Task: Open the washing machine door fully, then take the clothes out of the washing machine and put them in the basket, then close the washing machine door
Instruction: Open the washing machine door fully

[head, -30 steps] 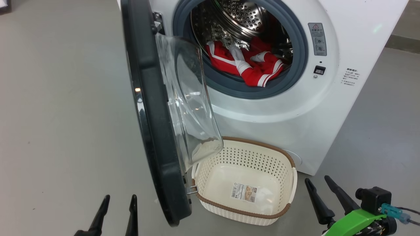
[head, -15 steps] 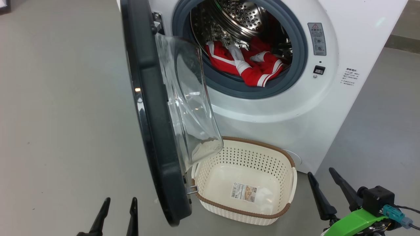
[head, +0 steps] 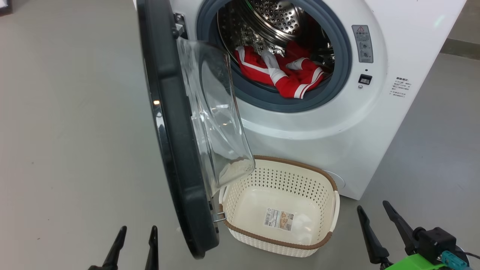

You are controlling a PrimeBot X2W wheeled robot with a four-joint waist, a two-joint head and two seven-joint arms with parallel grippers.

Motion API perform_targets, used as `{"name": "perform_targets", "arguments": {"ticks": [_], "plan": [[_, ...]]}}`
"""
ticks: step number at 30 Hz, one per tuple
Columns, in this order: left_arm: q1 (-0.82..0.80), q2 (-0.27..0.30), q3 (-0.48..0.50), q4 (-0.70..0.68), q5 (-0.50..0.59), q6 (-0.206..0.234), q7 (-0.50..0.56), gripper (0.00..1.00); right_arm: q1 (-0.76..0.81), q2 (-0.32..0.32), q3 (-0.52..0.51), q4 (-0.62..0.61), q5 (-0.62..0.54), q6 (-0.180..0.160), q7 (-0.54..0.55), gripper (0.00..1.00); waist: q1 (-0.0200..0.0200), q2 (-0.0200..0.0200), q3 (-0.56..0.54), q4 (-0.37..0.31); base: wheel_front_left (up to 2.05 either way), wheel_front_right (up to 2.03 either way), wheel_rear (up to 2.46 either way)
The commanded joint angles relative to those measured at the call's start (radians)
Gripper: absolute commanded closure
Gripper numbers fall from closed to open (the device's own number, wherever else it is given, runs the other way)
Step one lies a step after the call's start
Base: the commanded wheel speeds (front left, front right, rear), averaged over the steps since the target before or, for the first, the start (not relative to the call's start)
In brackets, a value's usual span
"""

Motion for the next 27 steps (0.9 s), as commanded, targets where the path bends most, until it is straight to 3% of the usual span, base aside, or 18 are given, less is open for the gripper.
{"name": "perform_targets", "arguments": {"ticks": [1, 13, 14, 15, 16, 27], "plan": [[-0.023, 0.008, 0.031, -0.022, 0.007, 0.003, -0.012, 0.00, -0.003, -0.008, 0.013, -0.024, -0.018, 0.006, -0.009, 0.00, 0.0000, -0.0001, 0.000, 0.000, 0.00, 0.00, 0.00], [-0.032, 0.008, 0.032, -0.032, -0.009, 0.006, -0.012, 0.00, 0.001, 0.002, 0.004, -0.028, -0.045, 0.006, -0.009, 0.00, 0.0000, -0.0001, 0.003, -0.003, 0.00, 0.00, 0.00], [-0.033, 0.008, 0.036, -0.036, -0.017, 0.006, -0.012, 0.51, 0.001, 0.002, 0.004, -0.028, -0.045, 0.006, -0.009, 0.00, 0.0000, -0.0001, 0.003, -0.002, 0.00, 0.00, 0.00], [-0.035, 0.008, 0.040, -0.042, -0.024, 0.005, -0.012, 0.82, 0.001, 0.002, 0.003, -0.028, -0.046, 0.006, -0.009, 0.00, 0.0000, -0.0001, 0.002, -0.001, 0.00, 0.00, 0.00], [-0.037, 0.008, 0.046, -0.050, -0.033, 0.005, -0.012, 1.00, 0.001, 0.002, 0.003, -0.027, -0.046, 0.006, -0.009, 0.00, 0.0000, -0.0001, 0.001, -0.001, 0.00, 0.00, 0.00], [-0.090, 0.008, 0.099, -0.338, -0.135, 0.029, -0.012, 1.00, -0.002, 0.006, 0.011, -0.029, -0.049, 0.006, -0.009, 0.00, 0.0000, -0.0001, -0.003, -0.001, 0.00, 0.00, 0.00]]}}
